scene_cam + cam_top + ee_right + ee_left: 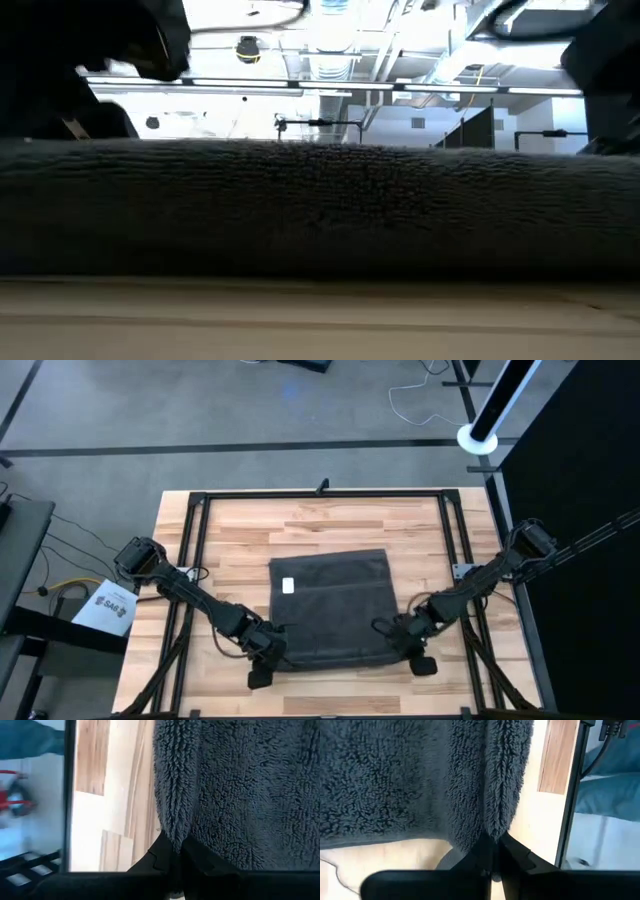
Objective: Roll towel
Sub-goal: Roll the gray towel
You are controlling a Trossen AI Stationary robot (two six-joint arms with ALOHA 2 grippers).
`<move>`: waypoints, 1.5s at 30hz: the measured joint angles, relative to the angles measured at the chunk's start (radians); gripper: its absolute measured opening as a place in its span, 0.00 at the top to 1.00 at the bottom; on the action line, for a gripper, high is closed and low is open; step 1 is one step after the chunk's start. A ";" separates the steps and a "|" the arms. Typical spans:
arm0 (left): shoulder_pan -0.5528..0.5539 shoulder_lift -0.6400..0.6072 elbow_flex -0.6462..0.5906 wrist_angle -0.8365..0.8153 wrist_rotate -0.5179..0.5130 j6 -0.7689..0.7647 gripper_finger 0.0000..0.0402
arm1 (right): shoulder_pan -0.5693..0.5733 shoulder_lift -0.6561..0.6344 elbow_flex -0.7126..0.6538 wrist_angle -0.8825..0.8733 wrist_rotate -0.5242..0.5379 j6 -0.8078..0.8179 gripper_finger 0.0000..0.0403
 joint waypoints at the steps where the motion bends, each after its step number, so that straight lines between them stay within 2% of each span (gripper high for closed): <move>1: 0.016 0.001 -0.008 0.018 0.038 -0.003 1.00 | -0.025 0.000 -0.008 0.000 -0.032 -0.002 0.98; 4: 0.041 -0.002 0.004 0.036 0.137 -0.036 1.00 | -0.078 -0.011 -0.012 0.001 -0.149 0.024 0.98; 7: 0.038 -0.019 0.047 0.054 0.177 -0.052 1.00 | -0.082 -0.030 0.003 0.015 -0.257 0.046 0.98; 12: 0.068 -0.022 0.048 -0.009 0.133 0.021 1.00 | -0.119 -0.024 -0.013 -0.041 -0.228 0.035 0.98; 18: 0.124 -0.014 -0.041 0.012 0.129 0.055 1.00 | -0.200 0.013 -0.050 -0.034 -0.218 0.032 0.98; 25: 0.127 -0.014 -0.138 0.124 0.126 -0.013 1.00 | -0.248 0.020 -0.056 -0.020 -0.174 0.035 0.99; 31: 0.125 -0.014 -0.161 0.149 0.058 -0.084 1.00 | -0.277 0.020 -0.058 -0.023 -0.164 0.034 0.99; 34: 0.125 -0.014 -0.162 0.146 0.028 -0.105 1.00 | -0.282 0.020 -0.058 -0.043 -0.128 0.055 0.93; 41: 0.123 -0.014 -0.163 0.133 0.018 -0.158 1.00 | -0.297 0.020 -0.024 -0.186 -0.115 0.050 0.79; 45: 0.123 -0.014 -0.163 0.129 0.008 -0.196 0.93 | -0.297 0.006 0.029 -0.314 -0.108 0.033 0.74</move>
